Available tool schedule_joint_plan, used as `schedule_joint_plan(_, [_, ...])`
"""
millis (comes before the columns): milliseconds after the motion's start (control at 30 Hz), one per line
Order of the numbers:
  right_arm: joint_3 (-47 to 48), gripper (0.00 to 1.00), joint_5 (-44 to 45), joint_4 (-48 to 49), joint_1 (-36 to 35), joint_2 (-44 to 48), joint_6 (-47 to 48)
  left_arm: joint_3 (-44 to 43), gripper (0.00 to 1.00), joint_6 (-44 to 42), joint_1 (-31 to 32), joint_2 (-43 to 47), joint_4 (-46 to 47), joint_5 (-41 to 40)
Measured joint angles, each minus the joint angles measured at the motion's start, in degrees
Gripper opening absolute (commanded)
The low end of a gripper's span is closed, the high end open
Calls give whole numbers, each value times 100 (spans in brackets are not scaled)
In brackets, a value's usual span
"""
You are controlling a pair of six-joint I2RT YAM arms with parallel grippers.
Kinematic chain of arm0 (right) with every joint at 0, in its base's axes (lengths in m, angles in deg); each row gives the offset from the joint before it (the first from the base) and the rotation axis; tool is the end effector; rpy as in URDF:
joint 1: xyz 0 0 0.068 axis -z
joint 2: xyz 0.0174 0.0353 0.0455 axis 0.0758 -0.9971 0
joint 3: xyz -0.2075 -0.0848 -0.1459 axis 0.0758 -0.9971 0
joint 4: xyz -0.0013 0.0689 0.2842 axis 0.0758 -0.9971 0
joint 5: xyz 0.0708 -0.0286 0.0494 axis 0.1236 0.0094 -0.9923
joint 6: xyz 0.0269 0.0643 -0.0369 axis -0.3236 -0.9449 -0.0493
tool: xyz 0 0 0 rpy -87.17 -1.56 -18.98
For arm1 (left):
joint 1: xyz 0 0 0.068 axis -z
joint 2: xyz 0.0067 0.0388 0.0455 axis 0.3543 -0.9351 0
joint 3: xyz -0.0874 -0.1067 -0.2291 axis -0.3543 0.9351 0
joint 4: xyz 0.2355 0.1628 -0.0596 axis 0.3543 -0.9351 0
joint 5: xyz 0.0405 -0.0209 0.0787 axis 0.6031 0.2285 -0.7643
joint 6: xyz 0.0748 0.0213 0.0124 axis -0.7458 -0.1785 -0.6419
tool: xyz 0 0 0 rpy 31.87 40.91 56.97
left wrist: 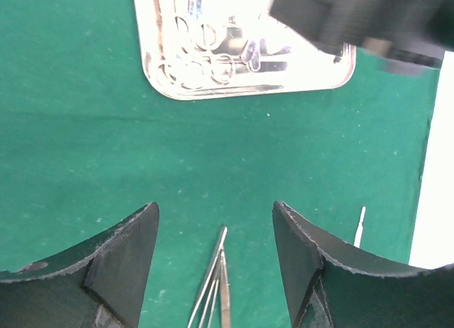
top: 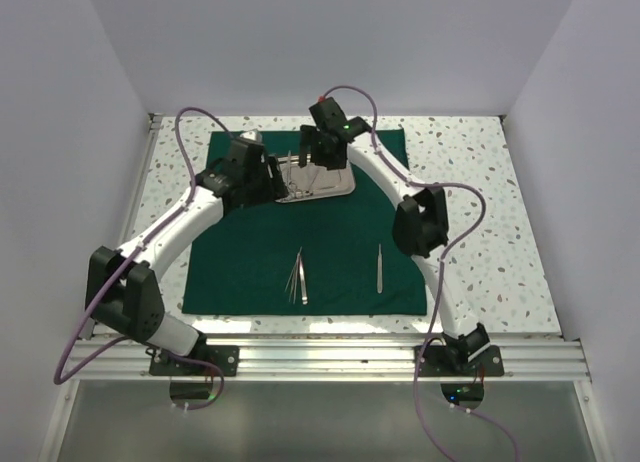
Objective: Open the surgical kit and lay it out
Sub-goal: Pick up the medical item from the container.
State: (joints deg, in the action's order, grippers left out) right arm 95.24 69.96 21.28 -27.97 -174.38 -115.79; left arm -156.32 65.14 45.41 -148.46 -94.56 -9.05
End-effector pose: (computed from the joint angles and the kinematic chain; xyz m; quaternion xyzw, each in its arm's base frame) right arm 0.4986 0.3107 0.2197 -0.0028 0.9415 0.1520 0.3007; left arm 0.3496 -0.1560 0.2476 -0.1228 0.9204 -0.1698 0.3300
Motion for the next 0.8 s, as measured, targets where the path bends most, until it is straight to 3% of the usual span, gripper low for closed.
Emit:
schedule_joint_plan(200, [658, 72, 157, -114, -48, -1137, -160, 52, 68, -205, -76, 234, -212, 35])
schedule_joint_plan(600, [1397, 64, 1027, -461, -387, -1556, 20, 573, 67, -518, -490, 1427, -570, -87])
schedule_joint_plan(800, [1576, 54, 1530, -654, -691, -1714, 223, 787, 66, -522, -592, 1600, -581, -92])
